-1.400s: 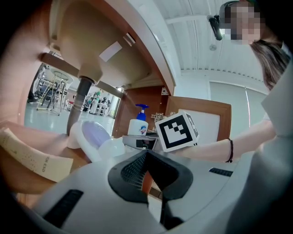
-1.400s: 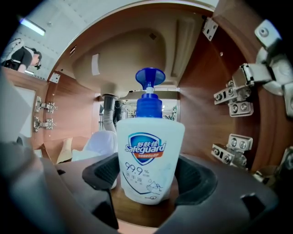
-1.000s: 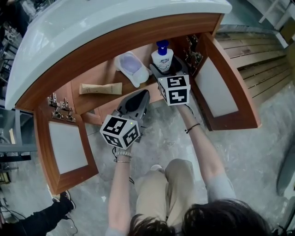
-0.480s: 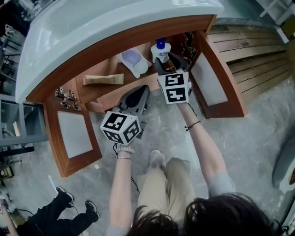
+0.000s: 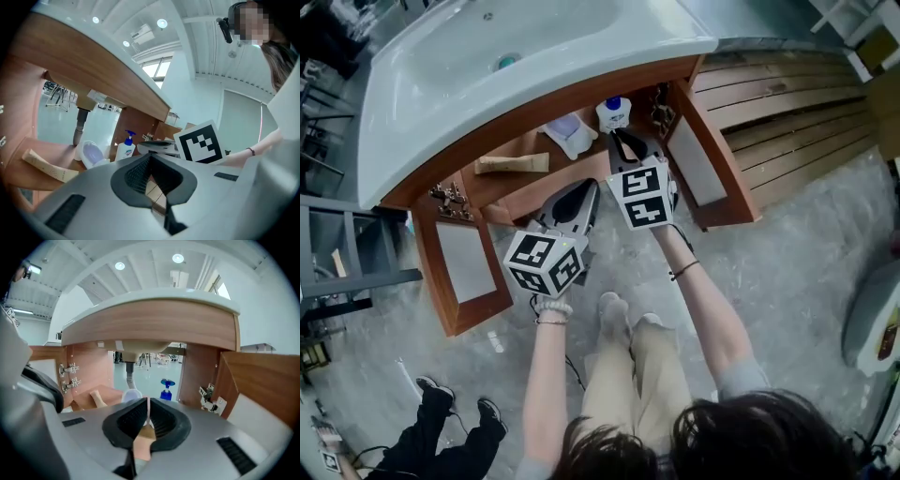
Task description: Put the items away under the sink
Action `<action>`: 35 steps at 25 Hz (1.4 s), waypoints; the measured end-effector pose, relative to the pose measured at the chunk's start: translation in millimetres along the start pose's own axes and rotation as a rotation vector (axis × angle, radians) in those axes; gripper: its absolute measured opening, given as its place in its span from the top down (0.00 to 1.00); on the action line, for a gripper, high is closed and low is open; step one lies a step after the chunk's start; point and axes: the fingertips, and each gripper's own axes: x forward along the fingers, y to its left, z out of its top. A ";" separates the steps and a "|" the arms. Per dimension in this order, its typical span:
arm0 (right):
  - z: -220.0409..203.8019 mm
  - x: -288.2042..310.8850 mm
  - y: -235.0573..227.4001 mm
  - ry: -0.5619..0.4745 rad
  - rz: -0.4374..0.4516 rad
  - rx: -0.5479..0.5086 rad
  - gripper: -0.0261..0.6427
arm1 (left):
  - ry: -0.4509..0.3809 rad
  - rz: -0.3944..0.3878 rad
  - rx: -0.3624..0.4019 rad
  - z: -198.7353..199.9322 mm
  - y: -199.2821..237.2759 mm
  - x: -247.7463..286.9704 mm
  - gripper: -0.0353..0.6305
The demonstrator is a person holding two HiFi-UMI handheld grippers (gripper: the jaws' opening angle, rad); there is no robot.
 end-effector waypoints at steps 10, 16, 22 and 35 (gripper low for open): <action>63.2 -57.9 27.9 0.001 0.087 0.051 0.94 | 0.005 0.019 -0.063 50.0 -27.9 -29.0 0.95; 94.5 -86.5 41.5 -0.005 0.121 0.075 0.94 | 0.004 0.036 -0.087 71.3 -37.0 -48.9 0.95; 123.5 -114.6 45.8 -0.007 0.127 0.101 0.94 | -0.006 0.058 -0.107 96.2 -46.0 -68.4 0.95; 202.6 -168.1 57.8 -0.049 0.172 0.130 0.94 | -0.053 0.091 -0.130 161.4 -74.8 -108.3 0.95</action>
